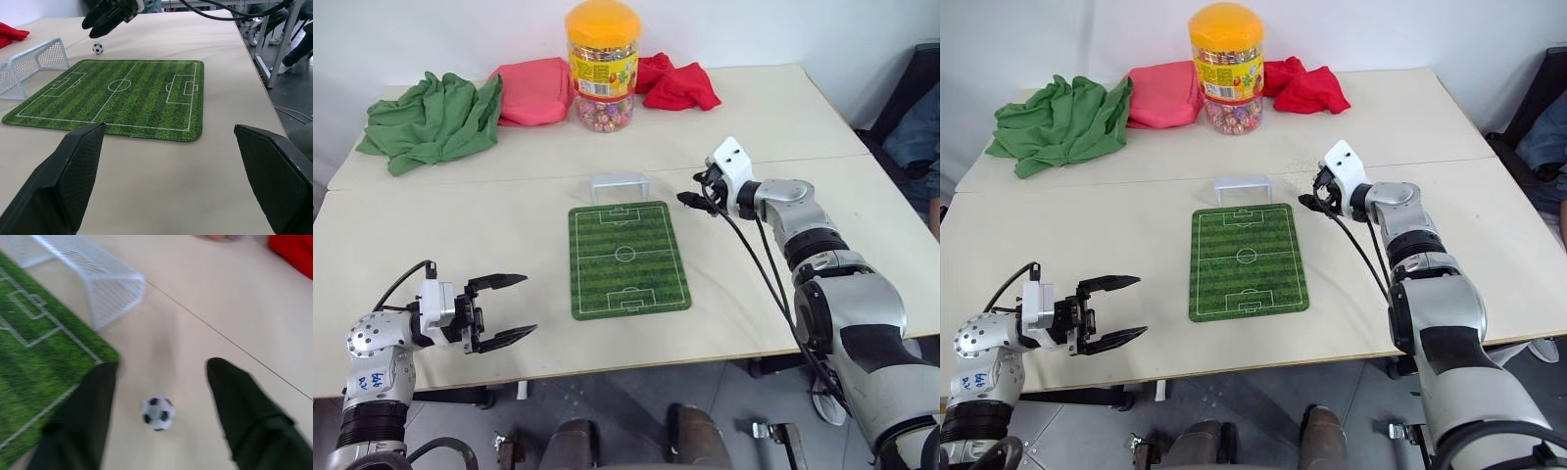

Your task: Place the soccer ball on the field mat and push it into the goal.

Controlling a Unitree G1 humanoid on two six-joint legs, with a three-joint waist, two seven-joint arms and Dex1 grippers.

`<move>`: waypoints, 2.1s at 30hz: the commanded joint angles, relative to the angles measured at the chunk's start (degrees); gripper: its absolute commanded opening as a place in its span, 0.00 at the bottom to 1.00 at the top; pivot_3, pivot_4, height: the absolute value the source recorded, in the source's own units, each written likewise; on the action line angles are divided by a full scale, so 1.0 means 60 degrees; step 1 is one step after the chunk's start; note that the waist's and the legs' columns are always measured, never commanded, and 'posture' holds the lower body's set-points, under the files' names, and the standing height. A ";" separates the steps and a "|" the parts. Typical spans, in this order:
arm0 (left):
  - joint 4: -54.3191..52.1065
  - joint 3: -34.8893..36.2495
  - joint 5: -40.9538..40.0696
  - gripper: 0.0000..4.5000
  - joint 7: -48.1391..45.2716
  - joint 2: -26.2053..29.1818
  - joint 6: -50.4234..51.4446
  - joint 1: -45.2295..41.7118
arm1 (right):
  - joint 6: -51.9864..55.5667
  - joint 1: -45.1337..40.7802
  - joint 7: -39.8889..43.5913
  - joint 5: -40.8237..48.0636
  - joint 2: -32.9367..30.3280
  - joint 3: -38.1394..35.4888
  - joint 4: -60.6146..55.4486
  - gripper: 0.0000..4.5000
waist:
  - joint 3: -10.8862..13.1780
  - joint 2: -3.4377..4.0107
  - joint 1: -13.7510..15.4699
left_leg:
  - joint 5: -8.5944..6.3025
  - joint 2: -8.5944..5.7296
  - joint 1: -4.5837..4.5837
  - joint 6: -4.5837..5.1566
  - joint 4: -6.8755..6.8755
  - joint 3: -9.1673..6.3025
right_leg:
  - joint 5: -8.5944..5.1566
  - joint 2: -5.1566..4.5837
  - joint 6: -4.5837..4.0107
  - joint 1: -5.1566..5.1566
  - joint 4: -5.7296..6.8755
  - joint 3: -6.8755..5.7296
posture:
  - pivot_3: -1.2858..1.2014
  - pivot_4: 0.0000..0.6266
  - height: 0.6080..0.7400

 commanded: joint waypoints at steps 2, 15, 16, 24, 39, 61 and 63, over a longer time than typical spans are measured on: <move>-0.0215 0.0264 -0.0172 1.00 0.0005 0.0098 -0.0092 0.0171 | 0.0379 -0.0244 -0.0658 0.0265 0.0049 -0.0354 -0.0001 1.00 | 0.0000 0.0000 -0.0002 | 0.0000 0.0000 0.0000 0.0000 -0.0001 0.0001 | 0.0000 0.0000 0.0000 -0.0001 0.0000 0.0001 | 0.52 0.24 1.00; -0.0296 0.0322 -0.0159 1.00 0.0084 0.0126 -0.0063 0.0225 | 0.1314 -0.0056 -0.2020 0.0458 0.0658 -0.0881 0.0273 1.00 | 0.0000 0.0001 -0.0011 | 0.0000 0.0001 -0.0002 0.0000 -0.0002 0.0006 | 0.0000 0.0001 0.0000 -0.0007 0.0003 0.0007 | 0.52 0.24 1.00; -0.0305 0.0329 -0.0156 1.00 0.0106 0.0125 -0.0070 0.0230 | 0.1334 -0.0032 -0.2076 0.0422 0.0684 -0.0850 0.0286 1.00 | 0.0000 0.0001 -0.0012 | 0.0000 0.0001 -0.0002 0.0000 -0.0002 0.0007 | 0.0000 0.0001 0.0000 -0.0008 0.0003 0.0008 | 0.52 0.24 1.00; -0.0407 0.0384 -0.0148 1.00 0.0203 0.0129 -0.0072 0.0329 | 0.1500 0.0133 -0.2120 0.0363 0.0718 -0.0770 0.0285 0.86 | 0.0000 0.0001 -0.0014 | 0.0000 0.0001 -0.0002 0.0000 -0.0002 0.0008 | 0.0000 0.0001 0.0000 -0.0008 0.0003 0.0011 | 0.52 0.24 1.00; -0.0232 0.0229 -0.0112 1.00 0.0171 0.0014 -0.0101 0.0024 | 0.1003 -0.0092 -0.0930 0.0382 0.0338 -0.0602 -0.0136 0.19 | 0.0000 0.0001 -0.0008 | 0.0000 0.0001 -0.0003 0.0000 0.0000 0.0015 | 0.0000 0.0002 0.0000 -0.0014 0.0007 0.0019 | 0.52 0.24 1.00; 0.0248 -0.0086 -0.0430 1.00 -0.1333 0.0060 -0.0035 0.0036 | 0.5110 0.4275 0.5683 0.1097 -0.1342 0.2786 -1.2121 0.19 | 0.0000 0.0000 0.0081 | -0.0001 0.0003 -0.0034 0.0000 0.0011 0.0064 | 0.0000 0.0004 0.0000 -0.0083 0.0040 0.0059 | 0.52 0.24 1.00; 0.0355 -0.0059 -0.0381 1.00 -0.1288 0.0024 -0.0158 0.0185 | 0.5447 0.4397 0.5579 0.1083 -0.1226 0.3200 -1.2683 0.19 | -0.0001 -0.0002 0.0113 | -0.0001 0.0005 -0.0033 0.0000 0.0022 0.0062 | 0.0001 0.0004 -0.0001 -0.0083 0.0049 0.0061 | 0.52 0.24 1.00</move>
